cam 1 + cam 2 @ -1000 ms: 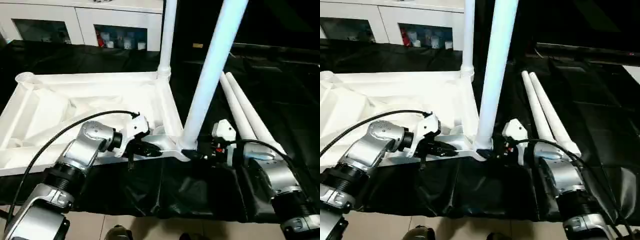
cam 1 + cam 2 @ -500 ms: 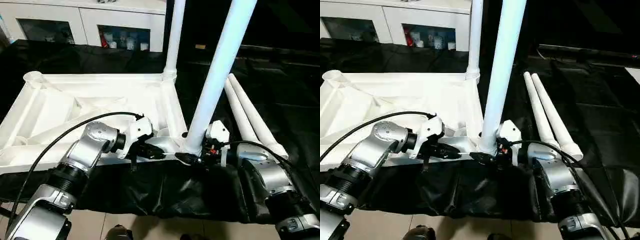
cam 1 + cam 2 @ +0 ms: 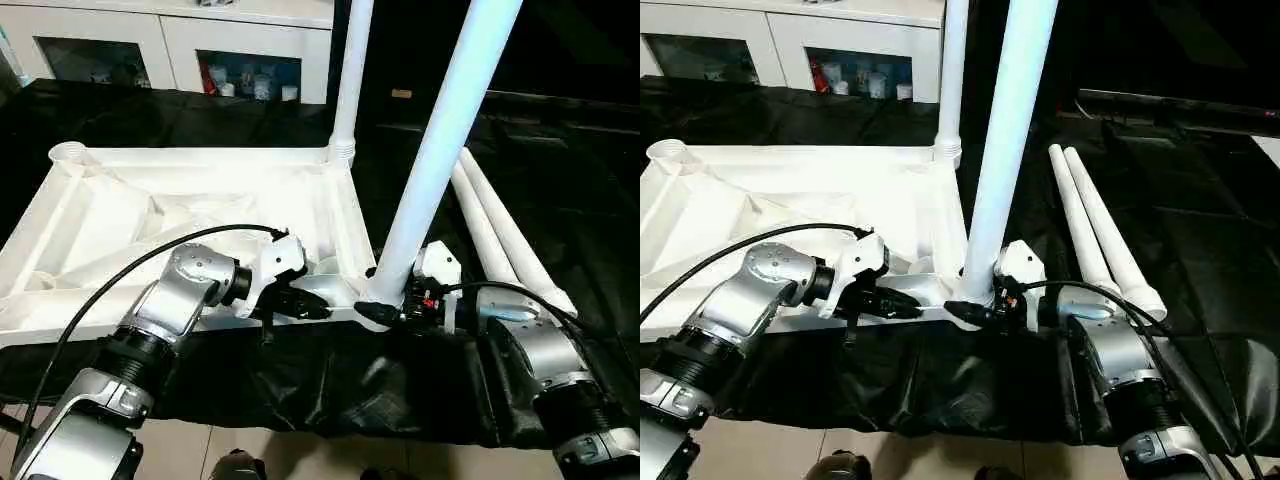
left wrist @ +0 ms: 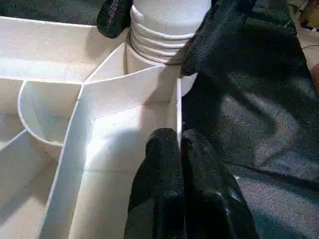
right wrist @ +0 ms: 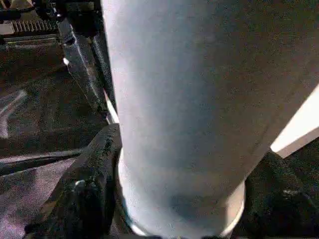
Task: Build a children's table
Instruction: Rotate leg to tighten
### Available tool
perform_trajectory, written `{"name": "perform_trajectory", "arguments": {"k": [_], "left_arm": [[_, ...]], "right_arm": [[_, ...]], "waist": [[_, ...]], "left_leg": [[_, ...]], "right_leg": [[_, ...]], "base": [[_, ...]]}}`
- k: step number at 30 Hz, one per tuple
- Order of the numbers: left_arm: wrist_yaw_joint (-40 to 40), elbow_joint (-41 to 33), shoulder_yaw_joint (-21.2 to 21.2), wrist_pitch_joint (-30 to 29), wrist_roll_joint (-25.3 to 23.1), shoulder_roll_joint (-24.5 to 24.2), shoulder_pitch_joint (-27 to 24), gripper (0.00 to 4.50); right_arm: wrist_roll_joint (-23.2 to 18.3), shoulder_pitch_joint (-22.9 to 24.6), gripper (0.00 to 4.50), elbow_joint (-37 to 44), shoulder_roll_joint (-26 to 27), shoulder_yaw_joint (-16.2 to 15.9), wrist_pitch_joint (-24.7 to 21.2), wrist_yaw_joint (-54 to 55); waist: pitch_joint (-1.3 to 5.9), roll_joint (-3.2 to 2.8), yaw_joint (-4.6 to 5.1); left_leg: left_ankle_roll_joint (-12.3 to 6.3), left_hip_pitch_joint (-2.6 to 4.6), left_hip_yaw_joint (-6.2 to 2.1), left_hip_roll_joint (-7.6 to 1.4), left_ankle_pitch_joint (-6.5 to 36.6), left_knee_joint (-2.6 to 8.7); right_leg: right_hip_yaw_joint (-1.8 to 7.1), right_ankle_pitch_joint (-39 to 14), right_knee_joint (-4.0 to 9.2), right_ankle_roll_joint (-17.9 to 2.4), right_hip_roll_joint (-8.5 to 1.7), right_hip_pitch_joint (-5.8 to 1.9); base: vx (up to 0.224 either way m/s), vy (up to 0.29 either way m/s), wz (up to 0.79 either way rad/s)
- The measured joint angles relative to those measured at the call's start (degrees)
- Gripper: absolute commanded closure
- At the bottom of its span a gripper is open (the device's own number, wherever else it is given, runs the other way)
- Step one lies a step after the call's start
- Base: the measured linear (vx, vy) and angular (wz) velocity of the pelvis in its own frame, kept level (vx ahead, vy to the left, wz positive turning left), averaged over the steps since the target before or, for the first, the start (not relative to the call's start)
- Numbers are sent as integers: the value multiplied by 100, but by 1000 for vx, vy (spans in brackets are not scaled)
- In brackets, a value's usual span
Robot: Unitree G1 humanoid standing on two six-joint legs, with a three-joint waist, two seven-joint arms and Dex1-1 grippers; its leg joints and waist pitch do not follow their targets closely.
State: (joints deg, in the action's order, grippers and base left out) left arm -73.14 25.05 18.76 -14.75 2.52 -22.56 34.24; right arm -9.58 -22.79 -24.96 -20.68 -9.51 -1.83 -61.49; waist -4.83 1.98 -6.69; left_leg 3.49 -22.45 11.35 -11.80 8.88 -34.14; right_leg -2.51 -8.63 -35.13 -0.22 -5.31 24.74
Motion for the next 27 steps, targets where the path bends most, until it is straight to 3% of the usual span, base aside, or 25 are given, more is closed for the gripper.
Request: {"name": "perform_trajectory", "arguments": {"k": [7,10,15,18,19,27], "left_arm": [[400,124,-50,-1,-24,224,6,450],[1294,426,-173,-130,-236,673,163,450],[2393,660,-309,-392,-419,1214,280,450],[2966,749,-332,-457,-525,1510,326,450],[3008,749,-332,-467,-530,1545,326,450],[2545,716,-314,-296,-519,1296,302,450]], "right_arm": [[5,100,178,-60,211,187,-10,429],[267,-74,178,-493,688,465,48,1743],[546,-512,179,-1140,1319,711,24,3523],[638,-844,179,-1571,1601,835,9,4410],[654,-856,123,-1599,1607,855,26,4448],[682,-729,52,-1547,1545,833,262,3775]], "waist": [[0,0,-1],[0,1,41],[2,-2,156],[5,-7,178],[5,-8,176],[14,-23,185]], "left_leg": [[0,3,-1,0,0,-6],[0,18,-2,0,0,-12],[0,54,-10,2,1,-11],[0,54,-11,3,1,-12],[0,54,-11,3,1,-12],[0,52,-20,-1,1,-7]], "right_leg": [[1,0,0,0,0,-12],[2,-3,3,4,0,-23],[-4,-16,17,27,0,-63],[-4,-16,25,27,0,-65],[-4,-16,26,27,0,-67],[-14,-16,18,27,2,-64]], "base": [[0,0,0],[0,0,0],[0,0,0],[0,0,0],[0,0,0],[0,0,0]]}}
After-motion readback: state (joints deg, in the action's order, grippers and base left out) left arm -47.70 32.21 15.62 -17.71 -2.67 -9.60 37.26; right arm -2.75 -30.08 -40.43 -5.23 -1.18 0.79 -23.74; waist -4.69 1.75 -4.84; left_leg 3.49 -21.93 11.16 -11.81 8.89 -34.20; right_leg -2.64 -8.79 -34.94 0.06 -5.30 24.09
